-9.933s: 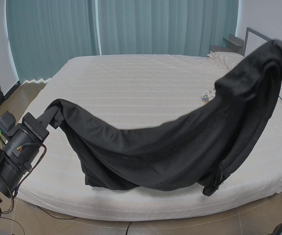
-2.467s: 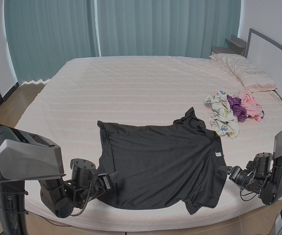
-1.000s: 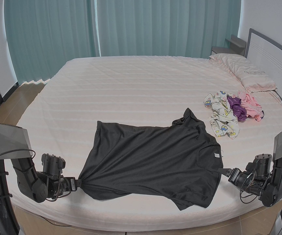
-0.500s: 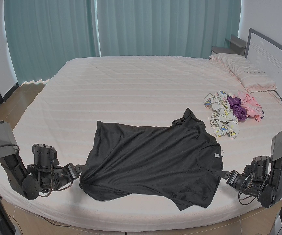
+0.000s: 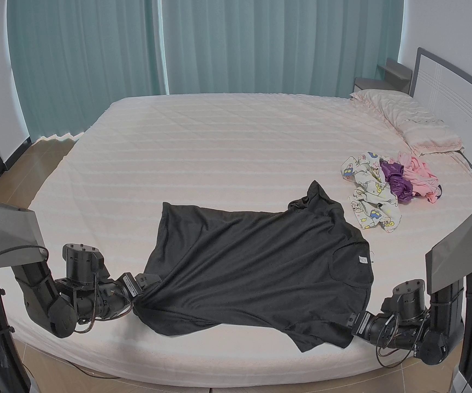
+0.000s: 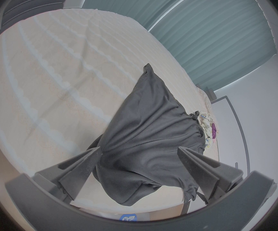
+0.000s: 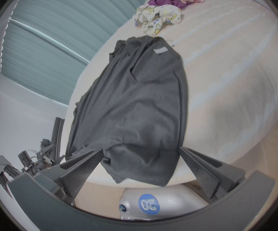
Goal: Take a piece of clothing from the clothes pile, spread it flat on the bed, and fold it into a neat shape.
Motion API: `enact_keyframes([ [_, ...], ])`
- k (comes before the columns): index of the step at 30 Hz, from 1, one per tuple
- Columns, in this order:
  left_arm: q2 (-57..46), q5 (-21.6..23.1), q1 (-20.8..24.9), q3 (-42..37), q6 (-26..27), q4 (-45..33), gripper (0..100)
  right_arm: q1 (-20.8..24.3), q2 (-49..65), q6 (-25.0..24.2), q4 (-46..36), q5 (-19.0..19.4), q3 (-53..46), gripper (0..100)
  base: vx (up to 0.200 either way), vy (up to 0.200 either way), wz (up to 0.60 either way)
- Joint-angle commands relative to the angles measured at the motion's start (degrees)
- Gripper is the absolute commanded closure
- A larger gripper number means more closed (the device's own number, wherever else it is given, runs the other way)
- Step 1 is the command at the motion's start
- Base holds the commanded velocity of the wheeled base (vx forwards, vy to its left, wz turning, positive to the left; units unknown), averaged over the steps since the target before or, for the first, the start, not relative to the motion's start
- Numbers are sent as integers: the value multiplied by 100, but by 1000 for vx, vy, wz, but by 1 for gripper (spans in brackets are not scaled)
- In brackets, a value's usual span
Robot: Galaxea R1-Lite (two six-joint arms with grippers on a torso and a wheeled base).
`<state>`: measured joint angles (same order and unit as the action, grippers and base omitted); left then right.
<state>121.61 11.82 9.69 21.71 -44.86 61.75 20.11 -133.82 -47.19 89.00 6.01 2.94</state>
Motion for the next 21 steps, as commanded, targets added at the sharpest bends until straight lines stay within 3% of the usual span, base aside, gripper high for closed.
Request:
enact_keyframes([
  [1,354,-5,6,-53,-5,136,0,274,-461,-53,82,-249,-74,0,0,0,0],
  [5,372,-5,6,-44,-5,136,0,274,-584,-53,82,-355,23,0,0,0,0],
  [6,381,-5,6,-44,-5,136,0,274,-558,-62,82,-337,75,100,0,0,0],
  [15,469,-5,15,-44,-5,145,0,186,-268,-203,91,-346,234,100,0,0,0],
  [21,539,-14,77,-53,4,154,0,-324,286,-282,82,-285,242,100,0,0,0],
])
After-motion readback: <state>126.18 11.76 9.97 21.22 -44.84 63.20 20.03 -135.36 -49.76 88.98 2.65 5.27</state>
